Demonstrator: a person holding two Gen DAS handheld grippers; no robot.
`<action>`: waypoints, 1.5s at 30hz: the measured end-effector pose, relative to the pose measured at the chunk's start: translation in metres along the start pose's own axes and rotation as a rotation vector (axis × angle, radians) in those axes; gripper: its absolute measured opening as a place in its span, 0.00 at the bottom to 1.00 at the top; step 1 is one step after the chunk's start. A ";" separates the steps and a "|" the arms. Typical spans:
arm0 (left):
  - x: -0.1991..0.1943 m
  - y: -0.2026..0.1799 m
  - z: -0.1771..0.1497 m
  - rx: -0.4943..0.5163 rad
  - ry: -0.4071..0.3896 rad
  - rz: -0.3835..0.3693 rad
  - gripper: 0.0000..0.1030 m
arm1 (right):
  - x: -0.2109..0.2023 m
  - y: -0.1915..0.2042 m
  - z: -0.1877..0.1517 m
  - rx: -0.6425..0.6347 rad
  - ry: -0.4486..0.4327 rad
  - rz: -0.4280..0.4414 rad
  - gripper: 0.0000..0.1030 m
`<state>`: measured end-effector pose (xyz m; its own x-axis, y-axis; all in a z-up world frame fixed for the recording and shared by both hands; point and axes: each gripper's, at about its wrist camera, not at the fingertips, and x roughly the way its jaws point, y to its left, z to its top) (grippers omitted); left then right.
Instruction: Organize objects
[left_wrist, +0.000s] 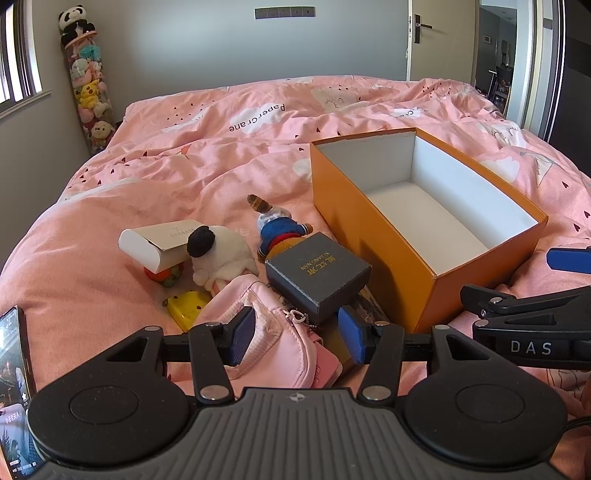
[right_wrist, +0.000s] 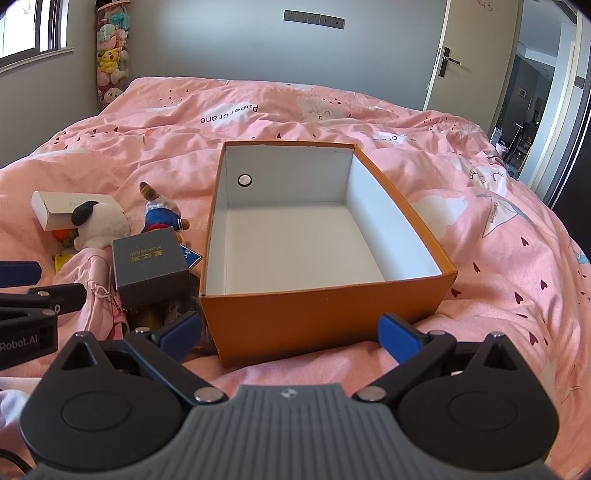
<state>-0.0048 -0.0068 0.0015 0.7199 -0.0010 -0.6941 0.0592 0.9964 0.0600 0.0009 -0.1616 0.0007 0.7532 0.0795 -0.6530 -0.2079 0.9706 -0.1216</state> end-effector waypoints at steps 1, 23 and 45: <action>0.000 0.000 0.000 0.000 0.000 -0.001 0.60 | 0.000 0.001 0.000 -0.002 0.002 -0.003 0.99; 0.000 0.041 0.002 -0.090 0.068 0.005 0.55 | -0.004 0.031 0.020 -0.174 -0.080 0.189 0.75; 0.067 0.116 -0.010 -0.445 0.326 -0.077 0.57 | 0.066 0.114 0.048 -0.366 0.139 0.545 0.25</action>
<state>0.0436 0.1093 -0.0450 0.4699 -0.1195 -0.8746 -0.2457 0.9339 -0.2597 0.0570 -0.0352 -0.0208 0.3983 0.4825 -0.7801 -0.7522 0.6585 0.0232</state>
